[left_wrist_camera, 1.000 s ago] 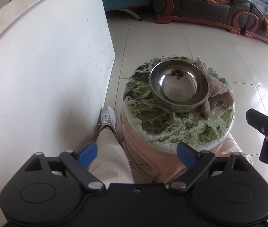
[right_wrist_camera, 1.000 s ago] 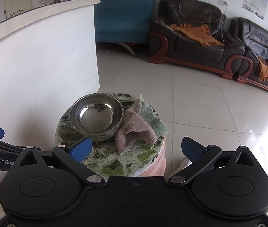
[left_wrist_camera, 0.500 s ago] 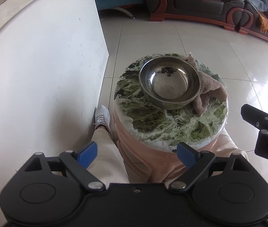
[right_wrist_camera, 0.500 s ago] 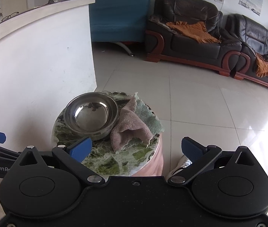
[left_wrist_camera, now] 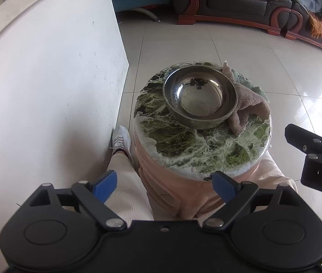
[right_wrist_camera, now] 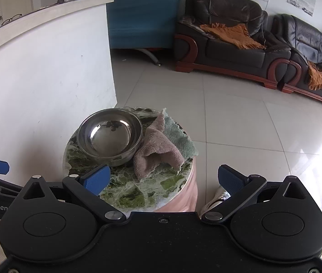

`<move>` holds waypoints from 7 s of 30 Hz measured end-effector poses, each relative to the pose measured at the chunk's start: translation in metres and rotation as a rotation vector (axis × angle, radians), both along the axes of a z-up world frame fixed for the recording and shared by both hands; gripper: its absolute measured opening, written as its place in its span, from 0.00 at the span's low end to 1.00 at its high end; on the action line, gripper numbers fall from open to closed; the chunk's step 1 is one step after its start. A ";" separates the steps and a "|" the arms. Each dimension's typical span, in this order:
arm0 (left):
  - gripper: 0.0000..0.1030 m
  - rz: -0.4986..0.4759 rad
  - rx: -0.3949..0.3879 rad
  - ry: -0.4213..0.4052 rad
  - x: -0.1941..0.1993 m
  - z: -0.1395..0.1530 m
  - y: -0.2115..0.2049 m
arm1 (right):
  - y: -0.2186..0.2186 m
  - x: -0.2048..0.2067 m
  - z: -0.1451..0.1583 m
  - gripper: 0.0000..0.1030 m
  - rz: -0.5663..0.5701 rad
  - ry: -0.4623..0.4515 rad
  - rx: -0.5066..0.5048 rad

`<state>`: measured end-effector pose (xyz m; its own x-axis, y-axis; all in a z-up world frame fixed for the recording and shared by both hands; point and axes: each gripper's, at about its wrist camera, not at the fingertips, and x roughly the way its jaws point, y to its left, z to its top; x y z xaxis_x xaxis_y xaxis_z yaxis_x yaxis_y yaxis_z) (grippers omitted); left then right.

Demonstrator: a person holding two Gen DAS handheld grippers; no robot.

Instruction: Clean bowl

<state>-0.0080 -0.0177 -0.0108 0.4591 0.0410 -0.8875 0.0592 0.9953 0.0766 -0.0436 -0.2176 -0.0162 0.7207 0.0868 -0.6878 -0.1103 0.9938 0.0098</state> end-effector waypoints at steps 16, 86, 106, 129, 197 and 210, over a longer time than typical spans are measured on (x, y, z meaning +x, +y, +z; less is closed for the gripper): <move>0.88 -0.005 0.004 -0.006 -0.002 0.000 -0.001 | -0.002 -0.001 0.000 1.00 0.001 0.000 0.003; 0.88 -0.011 0.012 0.019 0.002 -0.008 -0.004 | 0.005 0.008 -0.010 1.00 0.014 0.034 -0.009; 0.88 -0.029 0.010 0.019 0.044 -0.027 0.003 | 0.001 0.041 -0.023 1.00 0.082 0.030 -0.061; 0.88 -0.069 -0.128 0.049 0.144 -0.057 0.009 | -0.004 0.147 -0.083 0.78 0.416 0.141 -0.042; 0.86 -0.059 -0.117 -0.033 0.102 -0.042 0.047 | 0.053 0.166 -0.055 0.23 0.547 0.214 0.032; 0.83 -0.016 -0.172 -0.043 0.125 -0.048 0.047 | 0.010 0.145 -0.002 0.52 0.423 0.088 0.224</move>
<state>0.1170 0.0297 -0.0584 0.4964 -0.1168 -0.8602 0.0750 0.9930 -0.0916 0.1010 -0.2079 -0.0186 0.5301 0.5131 -0.6751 -0.4937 0.8340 0.2462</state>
